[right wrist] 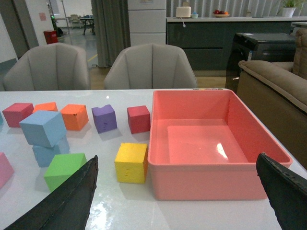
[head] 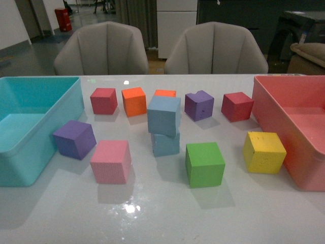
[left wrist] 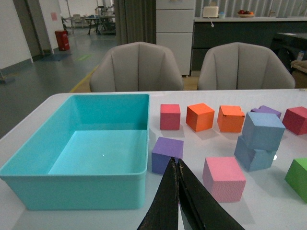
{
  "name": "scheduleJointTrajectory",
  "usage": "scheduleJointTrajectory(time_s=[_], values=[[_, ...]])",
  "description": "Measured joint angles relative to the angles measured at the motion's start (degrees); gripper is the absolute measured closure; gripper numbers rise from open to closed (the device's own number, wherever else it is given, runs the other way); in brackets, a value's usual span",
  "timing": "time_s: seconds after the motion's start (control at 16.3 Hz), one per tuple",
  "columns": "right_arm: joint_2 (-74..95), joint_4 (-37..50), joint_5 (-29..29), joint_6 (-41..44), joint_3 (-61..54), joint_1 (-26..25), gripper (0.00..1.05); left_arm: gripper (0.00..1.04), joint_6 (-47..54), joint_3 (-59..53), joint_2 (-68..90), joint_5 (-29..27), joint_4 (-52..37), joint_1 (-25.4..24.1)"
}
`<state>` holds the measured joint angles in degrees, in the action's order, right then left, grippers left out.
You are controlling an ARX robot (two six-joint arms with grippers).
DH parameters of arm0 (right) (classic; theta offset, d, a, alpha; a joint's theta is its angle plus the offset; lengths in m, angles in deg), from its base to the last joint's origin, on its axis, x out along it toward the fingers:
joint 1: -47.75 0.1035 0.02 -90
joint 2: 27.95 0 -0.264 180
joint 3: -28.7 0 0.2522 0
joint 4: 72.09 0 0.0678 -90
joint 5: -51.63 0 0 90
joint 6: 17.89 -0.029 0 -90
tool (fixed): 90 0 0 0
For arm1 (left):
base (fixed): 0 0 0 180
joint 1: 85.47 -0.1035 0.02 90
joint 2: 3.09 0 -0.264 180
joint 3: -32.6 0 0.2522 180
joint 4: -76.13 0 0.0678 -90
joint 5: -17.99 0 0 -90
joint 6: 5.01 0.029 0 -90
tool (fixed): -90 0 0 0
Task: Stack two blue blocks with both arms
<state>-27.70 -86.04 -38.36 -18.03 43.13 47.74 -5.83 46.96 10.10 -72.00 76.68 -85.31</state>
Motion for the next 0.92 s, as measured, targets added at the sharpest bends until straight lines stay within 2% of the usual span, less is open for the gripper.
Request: scheduleJointTrajectory(time_s=[0.25,0.31,0.74,0.92], values=[[0.0,0.0,0.0,0.0,0.0,0.0,0.06,1.03,0.0,0.0,-4.3,0.0,5.0,0.0],[0.0,0.0,0.0,0.0,0.0,0.0,0.06,1.03,0.0,0.0,-9.7,0.2,13.0,0.0],[0.0,0.0,0.0,0.0,0.0,0.0,0.06,1.01,0.0,0.0,-12.7,0.0,13.4,0.0],[0.0,0.0,0.0,0.0,0.0,0.0,0.06,0.71,0.0,0.0,-12.7,0.0,13.4,0.0]])
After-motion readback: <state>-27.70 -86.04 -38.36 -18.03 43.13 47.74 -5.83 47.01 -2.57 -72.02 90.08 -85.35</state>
